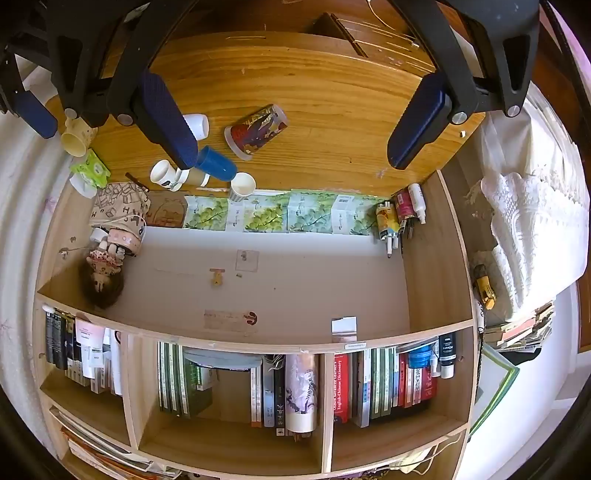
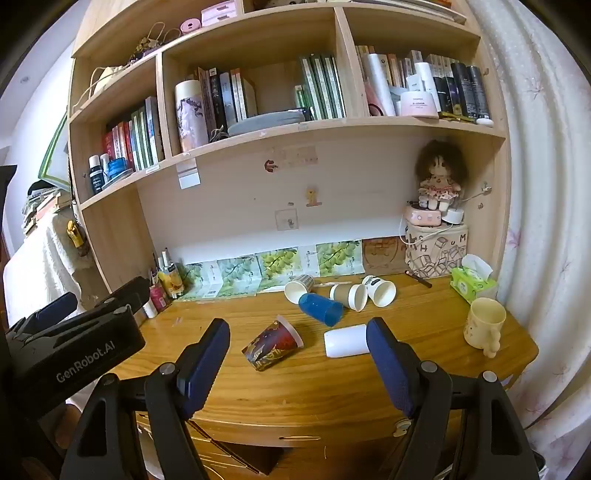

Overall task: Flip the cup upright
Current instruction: 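Move the right tool toward the cups lying on the desk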

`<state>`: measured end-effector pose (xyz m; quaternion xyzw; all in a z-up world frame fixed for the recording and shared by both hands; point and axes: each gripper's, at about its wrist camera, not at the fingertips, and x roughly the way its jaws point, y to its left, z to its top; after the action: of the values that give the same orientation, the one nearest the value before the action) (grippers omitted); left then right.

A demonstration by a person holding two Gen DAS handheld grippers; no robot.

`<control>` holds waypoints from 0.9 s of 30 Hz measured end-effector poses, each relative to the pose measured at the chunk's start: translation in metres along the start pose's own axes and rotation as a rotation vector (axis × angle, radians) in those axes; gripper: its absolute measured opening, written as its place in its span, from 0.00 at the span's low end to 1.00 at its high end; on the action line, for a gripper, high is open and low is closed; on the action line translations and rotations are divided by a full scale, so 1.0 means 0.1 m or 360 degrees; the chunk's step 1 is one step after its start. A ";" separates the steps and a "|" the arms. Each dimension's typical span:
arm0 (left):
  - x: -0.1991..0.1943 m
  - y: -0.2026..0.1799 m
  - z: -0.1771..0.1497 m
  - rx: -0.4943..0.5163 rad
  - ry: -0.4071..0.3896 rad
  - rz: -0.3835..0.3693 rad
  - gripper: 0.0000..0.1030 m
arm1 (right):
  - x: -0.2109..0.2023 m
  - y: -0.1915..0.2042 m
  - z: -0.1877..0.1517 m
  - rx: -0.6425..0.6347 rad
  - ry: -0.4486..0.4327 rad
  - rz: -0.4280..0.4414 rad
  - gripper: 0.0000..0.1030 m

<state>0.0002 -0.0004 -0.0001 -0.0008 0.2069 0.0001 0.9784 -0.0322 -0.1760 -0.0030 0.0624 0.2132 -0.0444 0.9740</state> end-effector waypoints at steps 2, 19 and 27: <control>0.00 -0.01 0.00 0.0000 0.0001 0.0001 1.00 | 0.01 0.01 0.00 0.0001 0.0006 0.0003 0.75; 0.21 0.06 -0.01 -0.0002 0.0086 -0.0082 1.00 | 0.15 0.07 -0.03 0.0036 0.0095 -0.0038 0.75; 0.33 0.18 -0.02 -0.0003 0.0169 -0.0132 1.00 | 0.26 0.15 -0.06 0.0090 0.0183 -0.0058 0.75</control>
<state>0.0296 0.0180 -0.0157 -0.0102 0.2584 -0.0405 0.9651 -0.0093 -0.1616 -0.0176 0.0885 0.2686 -0.0645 0.9570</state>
